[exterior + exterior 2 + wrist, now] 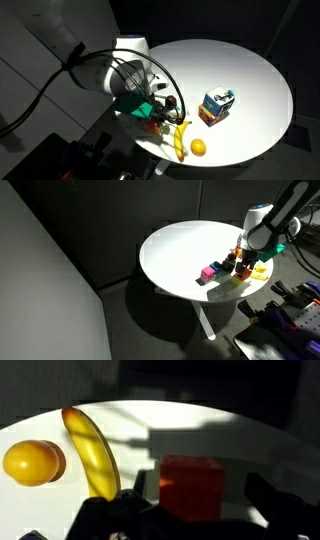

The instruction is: Put the orange block on the table

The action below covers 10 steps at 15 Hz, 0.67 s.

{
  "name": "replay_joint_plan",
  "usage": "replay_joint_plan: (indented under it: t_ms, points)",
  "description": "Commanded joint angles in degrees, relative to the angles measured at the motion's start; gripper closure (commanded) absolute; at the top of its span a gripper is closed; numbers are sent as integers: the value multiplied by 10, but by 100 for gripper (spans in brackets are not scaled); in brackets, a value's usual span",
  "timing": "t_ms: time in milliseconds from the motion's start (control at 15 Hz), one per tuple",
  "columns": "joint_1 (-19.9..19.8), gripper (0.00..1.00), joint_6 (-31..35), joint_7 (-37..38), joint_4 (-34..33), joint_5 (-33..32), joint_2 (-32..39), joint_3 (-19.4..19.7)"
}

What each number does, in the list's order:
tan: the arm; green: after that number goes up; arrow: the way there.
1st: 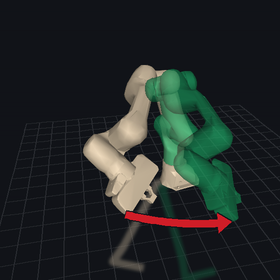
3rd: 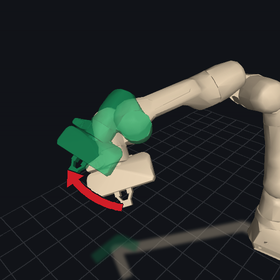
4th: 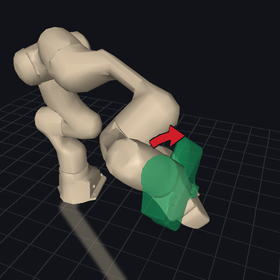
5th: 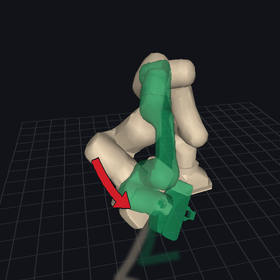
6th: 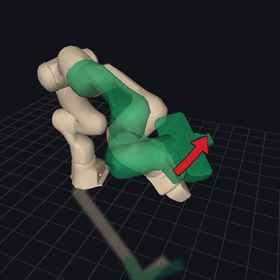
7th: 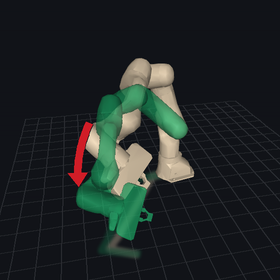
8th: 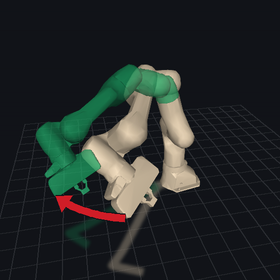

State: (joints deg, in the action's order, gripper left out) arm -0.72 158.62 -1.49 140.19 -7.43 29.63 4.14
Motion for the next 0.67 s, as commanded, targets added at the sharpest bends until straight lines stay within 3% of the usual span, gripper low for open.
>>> replay_joint_plan:
  t_ms: [0,600]
  points:
    - [1,0,-16,-10,-8,1,-11,-6]
    - [17,0,-39,-5,-33,2,-17,-18]
